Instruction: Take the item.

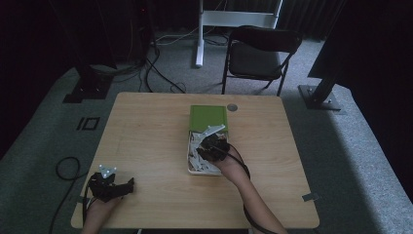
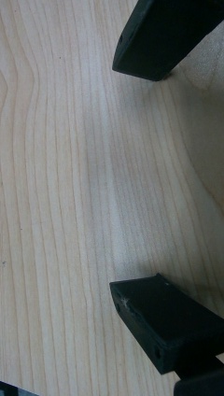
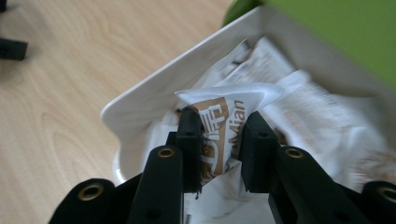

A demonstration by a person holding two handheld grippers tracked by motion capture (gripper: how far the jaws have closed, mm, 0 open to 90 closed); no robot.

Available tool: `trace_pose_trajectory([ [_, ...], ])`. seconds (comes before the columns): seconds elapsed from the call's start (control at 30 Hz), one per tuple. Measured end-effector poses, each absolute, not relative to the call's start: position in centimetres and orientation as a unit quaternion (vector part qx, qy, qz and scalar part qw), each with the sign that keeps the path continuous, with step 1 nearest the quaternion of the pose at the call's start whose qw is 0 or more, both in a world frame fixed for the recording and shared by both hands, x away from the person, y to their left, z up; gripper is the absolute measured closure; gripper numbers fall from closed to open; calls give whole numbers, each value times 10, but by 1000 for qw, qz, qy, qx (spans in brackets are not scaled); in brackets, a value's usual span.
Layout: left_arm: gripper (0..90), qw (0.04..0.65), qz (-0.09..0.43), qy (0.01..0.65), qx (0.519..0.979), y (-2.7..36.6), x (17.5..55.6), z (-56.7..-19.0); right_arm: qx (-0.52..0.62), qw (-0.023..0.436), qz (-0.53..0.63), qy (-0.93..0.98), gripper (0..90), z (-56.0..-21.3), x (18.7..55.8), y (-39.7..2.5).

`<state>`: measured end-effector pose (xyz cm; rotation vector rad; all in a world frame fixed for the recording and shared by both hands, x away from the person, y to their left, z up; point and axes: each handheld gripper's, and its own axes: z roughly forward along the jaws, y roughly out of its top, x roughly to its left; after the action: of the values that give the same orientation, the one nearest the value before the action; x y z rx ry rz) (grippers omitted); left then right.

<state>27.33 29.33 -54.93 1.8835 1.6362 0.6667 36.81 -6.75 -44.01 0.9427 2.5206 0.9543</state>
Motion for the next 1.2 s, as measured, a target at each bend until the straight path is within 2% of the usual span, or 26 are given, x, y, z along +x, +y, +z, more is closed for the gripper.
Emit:
trace_pose_trajectory([
  [0.57,6,276,248,609,701,293,273,-549,369,187,377,829,729,-406,381,-115],
  [1.2,6,276,248,609,701,293,273,-549,474,220,375,766,729,-425,410,-170],
])
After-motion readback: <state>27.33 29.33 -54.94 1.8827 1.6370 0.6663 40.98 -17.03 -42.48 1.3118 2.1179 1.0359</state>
